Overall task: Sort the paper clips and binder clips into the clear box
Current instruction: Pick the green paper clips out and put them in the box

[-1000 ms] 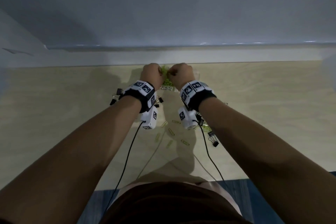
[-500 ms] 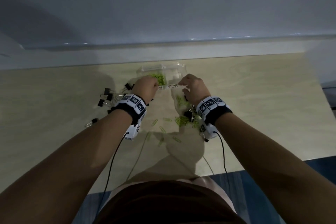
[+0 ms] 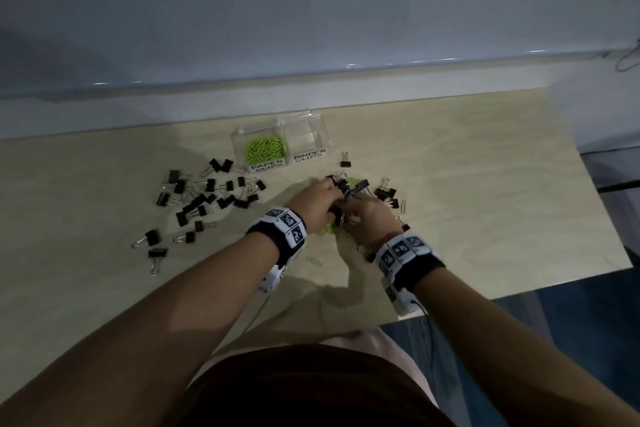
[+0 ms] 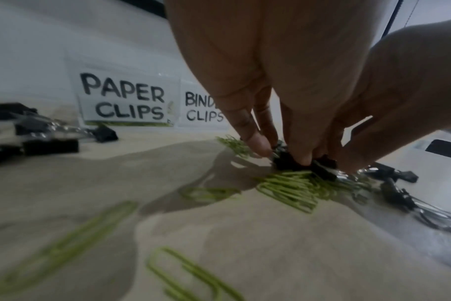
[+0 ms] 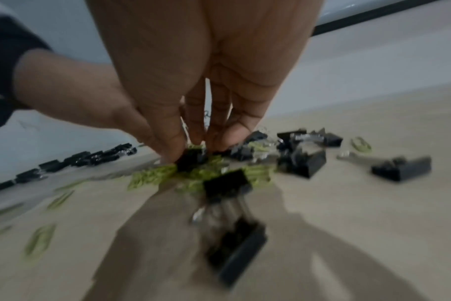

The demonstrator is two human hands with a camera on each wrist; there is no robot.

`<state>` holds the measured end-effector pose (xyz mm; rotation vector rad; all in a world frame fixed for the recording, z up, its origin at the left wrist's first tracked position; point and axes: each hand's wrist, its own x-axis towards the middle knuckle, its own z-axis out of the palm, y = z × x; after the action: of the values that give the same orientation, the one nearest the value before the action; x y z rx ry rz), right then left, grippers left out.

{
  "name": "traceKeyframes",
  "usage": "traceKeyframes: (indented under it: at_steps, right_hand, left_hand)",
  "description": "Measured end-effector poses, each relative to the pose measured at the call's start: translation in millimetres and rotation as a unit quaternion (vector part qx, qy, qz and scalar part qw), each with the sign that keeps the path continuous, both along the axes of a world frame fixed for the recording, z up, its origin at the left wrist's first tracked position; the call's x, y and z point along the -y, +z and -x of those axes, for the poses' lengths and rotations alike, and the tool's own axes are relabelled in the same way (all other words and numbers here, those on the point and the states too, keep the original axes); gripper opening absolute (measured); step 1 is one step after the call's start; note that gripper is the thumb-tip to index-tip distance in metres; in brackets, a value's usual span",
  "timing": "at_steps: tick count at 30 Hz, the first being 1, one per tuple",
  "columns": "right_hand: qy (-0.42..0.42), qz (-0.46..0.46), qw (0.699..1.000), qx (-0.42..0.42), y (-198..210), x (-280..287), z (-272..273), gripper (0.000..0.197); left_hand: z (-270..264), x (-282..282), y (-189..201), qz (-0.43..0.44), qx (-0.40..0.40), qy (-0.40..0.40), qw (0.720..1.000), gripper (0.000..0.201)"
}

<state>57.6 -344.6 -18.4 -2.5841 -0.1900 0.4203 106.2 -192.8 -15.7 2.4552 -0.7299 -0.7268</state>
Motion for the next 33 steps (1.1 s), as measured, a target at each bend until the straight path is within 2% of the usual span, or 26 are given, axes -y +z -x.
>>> traceKeyframes:
  at_steps: [4,8,13,15,17,19,21,25,30,33]
  right_hand:
    - [-0.037,-0.009,0.999,0.028,-12.4,-9.4,11.8,0.028]
    - [-0.047,-0.049,0.997,0.042,-13.3,-4.2,17.5,0.023]
    - [-0.159,-0.141,0.975,0.06,1.1,25.0,20.8,0.013]
    - [-0.202,-0.136,0.967,0.079,2.8,45.3,18.5,0.012]
    - [-0.209,-0.104,0.969,0.077,2.1,64.8,15.4,0.012]
    - [-0.189,-0.048,0.979,0.053,-0.8,77.5,11.9,0.014]
    - [-0.163,-0.006,0.986,0.042,-2.4,80.6,7.0,0.016]
    - [-0.069,-0.001,0.995,0.068,2.0,59.8,-14.8,0.022]
    - [0.04,0.06,0.996,-0.043,11.1,21.9,-37.8,0.031]
    - [0.056,0.077,0.994,-0.05,6.9,14.3,-36.4,0.029]
  left_hand:
    - [3.7,11.4,-6.2,-0.01,0.005,-0.015,1.0,0.031]
    - [2.7,12.3,-6.6,-0.028,0.023,-0.013,0.999,0.019]
    - [9.6,-2.7,-1.3,0.062,0.013,0.086,0.994,0.013]
    - [12.7,-16.2,5.2,0.104,0.016,0.131,0.986,0.012]
    - [15.9,-34.4,10.6,0.13,0.025,0.176,0.975,0.01]
    - [18.1,-58.4,10.5,0.138,0.027,0.228,0.963,0.01]
    - [19.1,-85.0,4.4,0.11,0.031,0.264,0.958,0.011]
    - [19.5,-107.1,-4.7,0.008,0.077,0.227,0.971,0.013]
    - [4.0,-47.0,1.3,0.031,0.095,0.131,0.986,0.025]
    - [-3.6,-2.3,-1.0,0.019,0.063,0.08,0.995,0.031]
